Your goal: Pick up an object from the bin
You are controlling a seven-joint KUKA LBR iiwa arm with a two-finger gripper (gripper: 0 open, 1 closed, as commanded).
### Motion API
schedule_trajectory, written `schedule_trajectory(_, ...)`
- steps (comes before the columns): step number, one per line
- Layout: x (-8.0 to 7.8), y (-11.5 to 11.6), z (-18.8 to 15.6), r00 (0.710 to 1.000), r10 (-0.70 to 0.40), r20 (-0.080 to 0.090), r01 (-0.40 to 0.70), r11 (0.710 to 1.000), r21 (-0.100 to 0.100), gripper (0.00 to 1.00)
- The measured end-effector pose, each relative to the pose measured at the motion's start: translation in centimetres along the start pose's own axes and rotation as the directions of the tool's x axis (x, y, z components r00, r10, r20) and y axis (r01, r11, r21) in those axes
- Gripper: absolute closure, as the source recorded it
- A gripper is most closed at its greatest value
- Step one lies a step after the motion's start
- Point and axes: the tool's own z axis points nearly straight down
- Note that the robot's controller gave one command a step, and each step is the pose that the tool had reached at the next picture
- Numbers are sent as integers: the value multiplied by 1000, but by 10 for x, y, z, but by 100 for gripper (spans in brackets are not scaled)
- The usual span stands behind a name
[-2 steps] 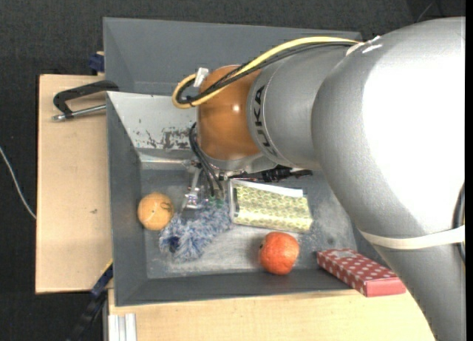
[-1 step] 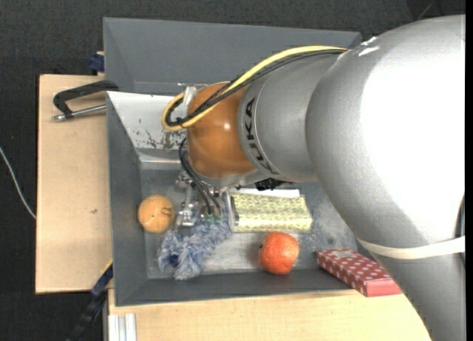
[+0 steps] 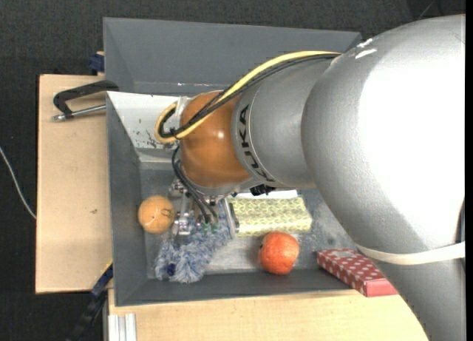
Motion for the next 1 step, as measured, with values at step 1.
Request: schedule_trajectory(1, -34, -7, 0, 994, 105, -4, -105, 994, -6, 100)
